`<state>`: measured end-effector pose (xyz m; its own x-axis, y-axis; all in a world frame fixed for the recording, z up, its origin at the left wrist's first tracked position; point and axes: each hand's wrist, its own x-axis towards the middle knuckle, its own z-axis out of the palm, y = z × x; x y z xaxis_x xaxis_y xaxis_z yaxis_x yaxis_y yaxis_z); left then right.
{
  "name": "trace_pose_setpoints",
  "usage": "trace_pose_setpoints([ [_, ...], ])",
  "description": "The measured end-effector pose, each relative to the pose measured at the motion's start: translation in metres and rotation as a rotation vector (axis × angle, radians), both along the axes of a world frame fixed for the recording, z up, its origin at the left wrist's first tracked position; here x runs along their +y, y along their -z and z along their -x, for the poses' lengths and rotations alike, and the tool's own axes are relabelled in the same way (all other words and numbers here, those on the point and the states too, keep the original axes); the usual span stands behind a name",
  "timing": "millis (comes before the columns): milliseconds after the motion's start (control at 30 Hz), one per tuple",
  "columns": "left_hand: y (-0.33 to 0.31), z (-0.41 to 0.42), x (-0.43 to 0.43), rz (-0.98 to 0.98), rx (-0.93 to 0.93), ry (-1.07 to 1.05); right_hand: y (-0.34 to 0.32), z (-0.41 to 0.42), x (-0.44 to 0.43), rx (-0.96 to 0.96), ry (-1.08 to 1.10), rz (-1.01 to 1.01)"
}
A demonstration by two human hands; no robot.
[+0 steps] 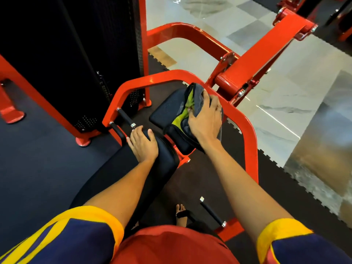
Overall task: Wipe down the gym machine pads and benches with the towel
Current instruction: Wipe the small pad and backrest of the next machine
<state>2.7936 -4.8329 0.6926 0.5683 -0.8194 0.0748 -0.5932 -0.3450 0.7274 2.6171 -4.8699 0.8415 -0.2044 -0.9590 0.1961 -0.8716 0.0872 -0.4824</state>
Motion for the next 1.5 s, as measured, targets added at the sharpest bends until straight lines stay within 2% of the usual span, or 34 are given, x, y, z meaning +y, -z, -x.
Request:
trace_pose_setpoints([
  [67, -0.004, 0.001, -0.001, -0.021, 0.029, -0.001, 0.011, -0.001, 0.019, -0.022, -0.010, 0.087],
  [133, -0.008, 0.006, 0.001, -0.043, 0.049, -0.033, 0.033, -0.003, 0.049, 0.049, -0.070, 0.177],
  [200, -0.010, 0.011, -0.001, -0.064, 0.090, -0.064, 0.052, -0.005, 0.073, 0.143, -0.160, 0.199],
  [333, -0.018, 0.027, -0.002, -0.085, 0.148, -0.137, 0.050, 0.010, 0.056, 0.170, -0.273, 0.206],
  [467, -0.020, 0.035, 0.004, -0.093, 0.138, -0.140, 0.025, 0.013, 0.020, 0.199, -0.254, 0.144],
  [600, -0.021, 0.036, 0.008, -0.094, 0.095, -0.126, -0.003, 0.003, -0.008, 0.316, -0.224, -0.005],
  [867, -0.021, 0.037, 0.007, -0.098, 0.100, -0.127, -0.034, -0.036, -0.086, 0.449, -0.486, -0.202],
  [1000, -0.022, 0.037, 0.008, -0.099, 0.100, -0.137, -0.036, -0.015, -0.082, 0.449, -0.602, -0.157],
  [1167, -0.021, 0.039, 0.008, -0.090, 0.097, -0.151, -0.014, 0.033, -0.022, 0.495, -0.522, -0.055],
  [1267, -0.020, 0.040, 0.008, -0.085, 0.085, -0.159, -0.015, 0.018, -0.032, 0.506, -0.502, -0.077],
  [1500, -0.016, 0.037, 0.006, -0.109, 0.061, -0.142, -0.021, -0.056, -0.077, 0.717, -0.604, -0.149],
])
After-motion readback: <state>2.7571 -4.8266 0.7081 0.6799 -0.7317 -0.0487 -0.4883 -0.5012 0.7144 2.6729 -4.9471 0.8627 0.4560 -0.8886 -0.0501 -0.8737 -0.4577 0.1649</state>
